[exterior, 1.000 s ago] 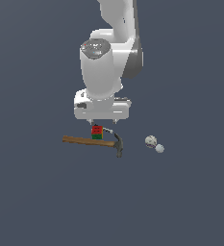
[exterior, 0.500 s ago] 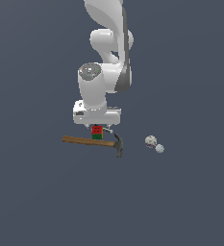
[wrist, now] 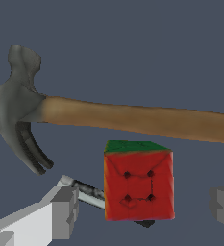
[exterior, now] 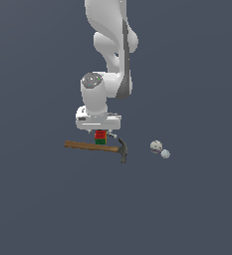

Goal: Pick up a designated object from a clutter of objects.

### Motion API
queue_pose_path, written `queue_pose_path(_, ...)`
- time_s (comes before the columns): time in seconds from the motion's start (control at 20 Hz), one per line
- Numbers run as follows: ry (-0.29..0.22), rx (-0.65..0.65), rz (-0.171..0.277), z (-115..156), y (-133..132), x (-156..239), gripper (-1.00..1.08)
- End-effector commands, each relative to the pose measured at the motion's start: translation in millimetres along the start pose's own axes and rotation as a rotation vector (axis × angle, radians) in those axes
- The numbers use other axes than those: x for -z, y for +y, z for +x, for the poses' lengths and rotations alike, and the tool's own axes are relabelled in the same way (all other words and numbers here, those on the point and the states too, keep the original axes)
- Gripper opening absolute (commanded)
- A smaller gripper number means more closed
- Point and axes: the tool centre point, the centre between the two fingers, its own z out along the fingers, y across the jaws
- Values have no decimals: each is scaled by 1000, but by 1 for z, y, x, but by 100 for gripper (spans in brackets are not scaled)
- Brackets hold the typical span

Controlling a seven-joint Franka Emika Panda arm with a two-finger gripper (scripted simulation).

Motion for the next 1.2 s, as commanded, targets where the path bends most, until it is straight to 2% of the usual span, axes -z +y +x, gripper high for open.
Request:
queue_pose_path(0.0,2,-1,-1,-3,2,-4,100)
queue_pose_path(0.4,1,-2,-1,-4,2,-9,100)
queue_pose_path(1.15,2,-2,-1,-5,2,-55,100)
